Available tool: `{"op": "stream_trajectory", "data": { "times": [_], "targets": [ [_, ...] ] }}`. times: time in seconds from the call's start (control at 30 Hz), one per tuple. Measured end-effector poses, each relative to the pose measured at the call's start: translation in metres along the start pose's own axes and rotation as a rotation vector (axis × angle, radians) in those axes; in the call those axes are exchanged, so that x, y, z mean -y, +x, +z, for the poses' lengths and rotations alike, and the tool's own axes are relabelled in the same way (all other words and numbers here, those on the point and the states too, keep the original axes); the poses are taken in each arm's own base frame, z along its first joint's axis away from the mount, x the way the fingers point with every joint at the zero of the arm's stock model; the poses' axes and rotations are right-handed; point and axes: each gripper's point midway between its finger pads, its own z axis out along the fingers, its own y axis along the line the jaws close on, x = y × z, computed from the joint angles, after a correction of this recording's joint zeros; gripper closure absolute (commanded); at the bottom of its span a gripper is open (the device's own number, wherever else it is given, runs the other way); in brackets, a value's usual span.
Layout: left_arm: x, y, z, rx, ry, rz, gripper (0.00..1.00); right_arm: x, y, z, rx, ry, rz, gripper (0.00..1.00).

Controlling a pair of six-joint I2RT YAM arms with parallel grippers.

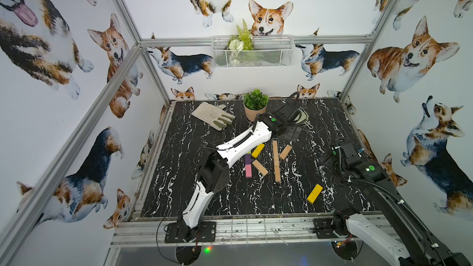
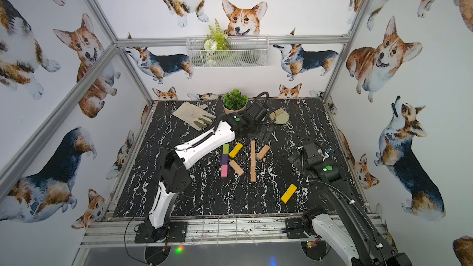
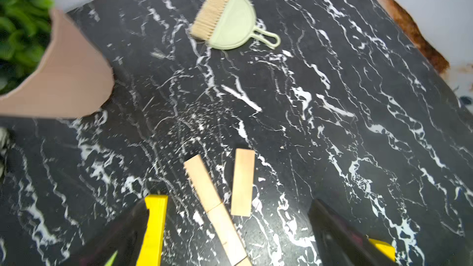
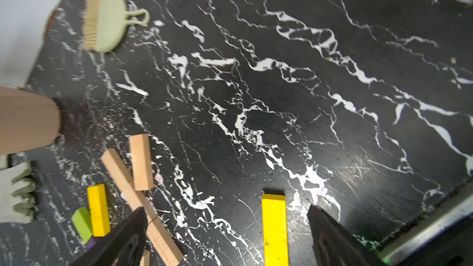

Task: Assemble the letter k with building blocks
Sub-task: Assemble the building block at the center of the board, then pick up the building block from the center of the board.

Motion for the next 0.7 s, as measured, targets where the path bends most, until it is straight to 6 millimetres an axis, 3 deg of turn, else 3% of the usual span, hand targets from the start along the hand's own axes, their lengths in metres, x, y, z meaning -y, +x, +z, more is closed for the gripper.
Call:
{"op": "stream_trajectory", "data": {
  "times": [0.07,0.2,0.27,0.4,0.57,0.63,0.7],
  "targets": [
    [-0.037,0.008,-0.010,-0.006,-0.034,-0.082,0.00,0.009,0.009,0.012,-0.043,0.083,0.013,0.04],
    [-0.093,0.037,-0.029,-0.037,-0.095,-0.179,0.00,0.027,0.035,0.033,-0.149,0.213,0.029,0.29],
    [-0.117,0.052,-0.038,-0.041,-0.114,-0.212,0.00,0.039,0.050,0.044,-0.201,0.254,0.045,0.33],
    [-0.188,0.094,-0.061,-0.065,-0.244,-0.311,0.01,0.061,0.079,0.062,-0.295,0.320,0.057,0.35],
    [-0.227,0.141,-0.077,-0.073,-0.289,-0.407,0.02,0.061,0.101,0.079,-0.368,0.342,0.044,0.36],
    [-0.233,0.145,-0.083,-0.063,-0.304,-0.425,0.02,0.062,0.105,0.081,-0.378,0.355,0.024,0.36],
    [-0.231,0.137,-0.086,-0.026,-0.283,-0.425,0.02,0.059,0.107,0.082,-0.382,0.359,0.010,0.36]
  ]
}}
